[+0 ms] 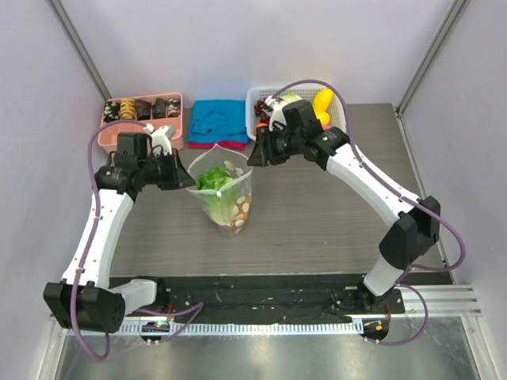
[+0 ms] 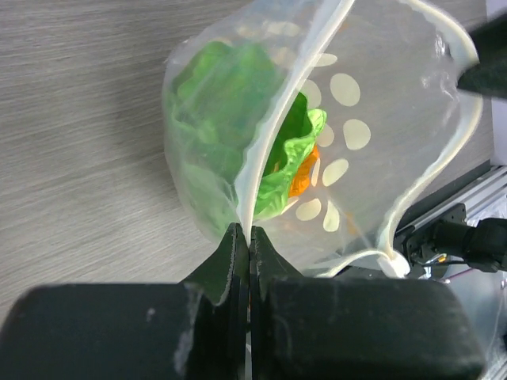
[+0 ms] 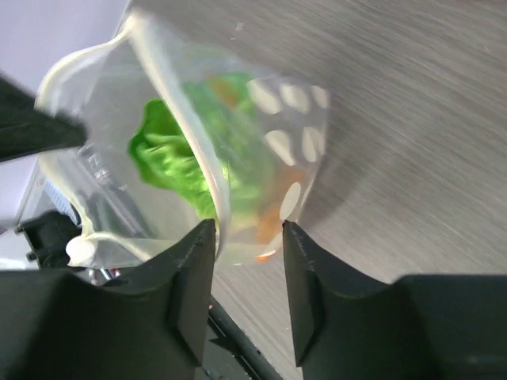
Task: Place the food in the zip-top bag and seal the zipper
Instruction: Adjust the zipper food storage bag at the center of the board, then pick up the fake fruit from the bin, then place the fake fruit in the zipper food storage bag.
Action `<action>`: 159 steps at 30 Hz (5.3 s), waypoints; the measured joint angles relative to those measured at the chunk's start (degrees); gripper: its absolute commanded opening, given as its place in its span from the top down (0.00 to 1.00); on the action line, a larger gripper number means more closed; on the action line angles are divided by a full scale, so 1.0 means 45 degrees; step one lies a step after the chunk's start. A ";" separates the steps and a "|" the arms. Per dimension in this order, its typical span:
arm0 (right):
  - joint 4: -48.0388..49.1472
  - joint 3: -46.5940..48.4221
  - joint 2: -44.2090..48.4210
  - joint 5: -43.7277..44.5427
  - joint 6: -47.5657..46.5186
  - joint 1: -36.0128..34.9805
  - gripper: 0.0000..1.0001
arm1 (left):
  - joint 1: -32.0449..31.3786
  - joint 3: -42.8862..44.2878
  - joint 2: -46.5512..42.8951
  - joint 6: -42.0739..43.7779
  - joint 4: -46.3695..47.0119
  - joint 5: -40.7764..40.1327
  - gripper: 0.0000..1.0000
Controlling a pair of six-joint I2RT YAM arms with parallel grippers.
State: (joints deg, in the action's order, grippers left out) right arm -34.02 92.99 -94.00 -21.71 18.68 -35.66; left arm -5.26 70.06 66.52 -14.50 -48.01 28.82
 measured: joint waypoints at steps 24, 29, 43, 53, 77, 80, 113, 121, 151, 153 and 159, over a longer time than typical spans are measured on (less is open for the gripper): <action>0.2424 0.6858 -0.8048 0.2973 -0.4051 0.5285 0.13 | 0.0000 0.0068 0.0539 -0.0685 0.0442 0.0840 1.00; 0.2856 0.6907 -0.9039 0.3983 -0.4284 0.5289 0.18 | 0.0000 0.0078 0.0549 -0.0695 0.0457 0.0840 1.00; 0.6766 0.6611 -0.9811 0.8976 -0.3065 0.5731 0.28 | 0.0000 0.0078 0.0874 -0.0782 0.0816 0.0840 1.00; 0.7980 0.7378 -1.1370 0.9670 -0.2647 0.5853 0.28 | 0.0000 0.0267 0.1229 -0.0792 0.1020 0.0831 1.00; 1.0569 0.8888 -1.3702 0.8325 -0.2331 0.5867 0.50 | 0.0000 0.0476 0.1821 -0.1005 0.1103 0.0831 1.00; 1.0686 0.8942 -1.3770 0.8276 -0.2200 0.5867 0.70 | 0.0000 0.0495 0.1914 -0.0996 0.1107 0.0826 1.00; 1.0511 0.2569 -0.3837 0.3099 0.0952 0.5503 0.99 | -0.0928 0.1370 0.1938 -0.0782 0.1044 0.0714 1.00; 0.9340 -0.1180 0.1302 0.1409 0.1841 0.2210 0.99 | -0.0928 0.1355 0.1938 -0.1185 0.1127 0.0763 1.00; 0.5348 -0.4061 0.1083 0.3808 0.2744 -0.2545 0.47 | -0.0923 0.0641 0.1700 -0.2424 0.2016 0.1112 1.00; 0.5110 -0.3857 0.0865 0.3750 0.2841 -0.2565 0.19 | -0.0899 0.0636 0.1700 -0.2453 0.2021 0.1156 1.00; 0.4702 -0.3041 0.0850 0.2948 0.2710 -0.2710 0.05 | -0.0583 0.0515 0.1695 -0.2739 0.2118 0.1350 1.00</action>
State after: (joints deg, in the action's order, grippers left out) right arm -12.86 79.31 -90.17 -8.45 30.87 -47.86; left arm -7.88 72.38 74.15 -26.83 -38.48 34.89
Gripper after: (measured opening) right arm 0.933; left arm 0.017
